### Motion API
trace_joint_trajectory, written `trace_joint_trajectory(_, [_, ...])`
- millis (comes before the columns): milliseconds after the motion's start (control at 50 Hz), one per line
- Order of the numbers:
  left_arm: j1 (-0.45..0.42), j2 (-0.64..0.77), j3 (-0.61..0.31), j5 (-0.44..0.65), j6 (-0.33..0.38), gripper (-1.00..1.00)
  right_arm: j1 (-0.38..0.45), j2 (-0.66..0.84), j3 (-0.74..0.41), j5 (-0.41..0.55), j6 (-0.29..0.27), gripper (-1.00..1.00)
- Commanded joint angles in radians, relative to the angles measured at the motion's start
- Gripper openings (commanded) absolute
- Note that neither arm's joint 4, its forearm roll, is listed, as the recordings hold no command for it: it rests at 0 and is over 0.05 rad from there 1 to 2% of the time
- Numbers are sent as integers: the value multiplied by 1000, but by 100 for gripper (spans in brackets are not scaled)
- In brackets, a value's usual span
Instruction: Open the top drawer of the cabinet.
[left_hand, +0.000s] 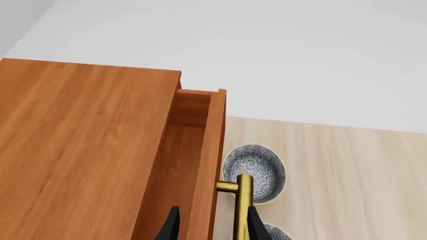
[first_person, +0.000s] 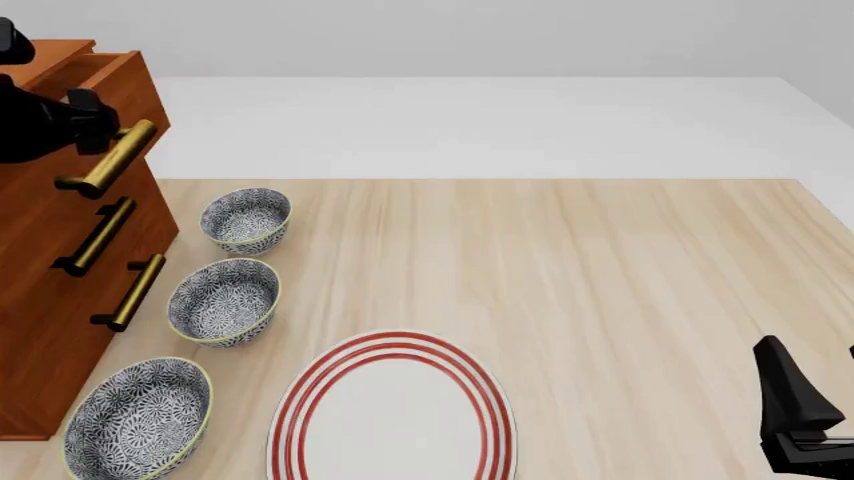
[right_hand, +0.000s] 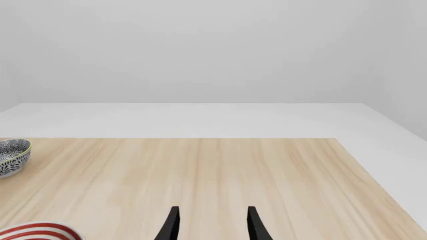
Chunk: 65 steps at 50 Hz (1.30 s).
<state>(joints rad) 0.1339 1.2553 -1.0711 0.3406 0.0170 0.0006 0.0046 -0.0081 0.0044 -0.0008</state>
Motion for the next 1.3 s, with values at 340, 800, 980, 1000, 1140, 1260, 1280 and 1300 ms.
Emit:
trace_joint_trajectory(340, [-18,38,12,8,-13,100,0,0,0,0,0,100])
trace_joint_trajectory(800, [-26,54,9,10,-1,100,0,0,0,0,0,100])
trace_joint_trajectory(980, [-40,60,5,20,5,100,0,0,0,0,0,100])
trace_joint_trajectory(1000, [-45,62,9,20,-5,100,0,0,0,0,0,100])
trace_joint_trajectory(1140, [-59,66,13,21,-8,100,0,0,0,0,0,100])
trace_joint_trajectory(1260, [-65,70,8,27,-4,100,0,0,0,0,0,100])
trace_joint_trajectory(1280, [-65,70,7,28,-4,100,0,0,0,0,0,100])
trace_joint_trajectory(1300, [-65,71,7,27,-1,100,0,0,0,0,0,100])
